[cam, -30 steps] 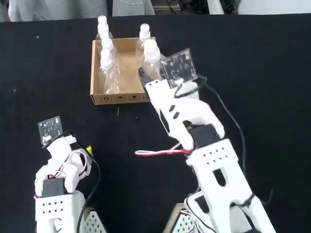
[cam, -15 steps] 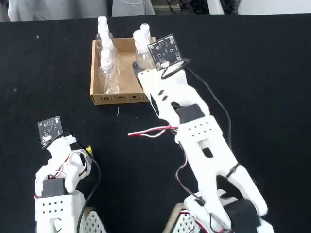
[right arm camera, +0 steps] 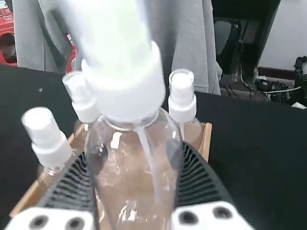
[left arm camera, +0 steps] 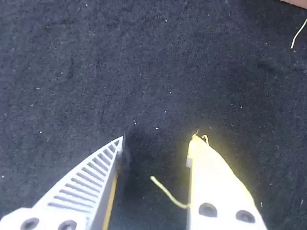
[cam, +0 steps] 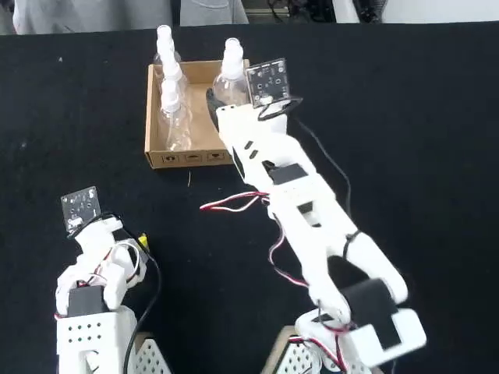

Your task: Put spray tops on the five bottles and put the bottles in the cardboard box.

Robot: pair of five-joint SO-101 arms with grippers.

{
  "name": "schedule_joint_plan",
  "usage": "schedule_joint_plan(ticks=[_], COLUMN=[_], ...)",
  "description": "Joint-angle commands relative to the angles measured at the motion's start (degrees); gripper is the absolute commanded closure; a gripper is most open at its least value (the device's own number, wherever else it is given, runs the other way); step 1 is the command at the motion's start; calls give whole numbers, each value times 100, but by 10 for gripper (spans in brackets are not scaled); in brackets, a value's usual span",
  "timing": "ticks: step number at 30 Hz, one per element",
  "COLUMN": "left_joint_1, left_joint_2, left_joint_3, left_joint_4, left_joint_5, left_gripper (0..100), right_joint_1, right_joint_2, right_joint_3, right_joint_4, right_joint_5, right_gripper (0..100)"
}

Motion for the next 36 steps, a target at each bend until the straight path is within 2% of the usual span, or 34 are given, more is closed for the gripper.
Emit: schedule_joint_plan(ticks=[1, 17, 28, 36], left_joint_1=[-40, -40, -40, -40], left_joint_2=[-70, -70, -70, -70], left_joint_3=[154, 154, 154, 154], left_joint_4=[26, 26, 26, 26], left_joint_5=[-9, -9, -9, -9], left_gripper=[801, 801, 801, 801], right_joint_1=[105, 149, 334, 343], right_joint_2=[180, 1789, 2879, 3081], right_joint_3=[-84, -110, -787, -901], right_joint_4=[-519, -2312, -2426, -2426], right_joint_5=[-9, 9, 9, 18], right_gripper=[986, 986, 986, 985])
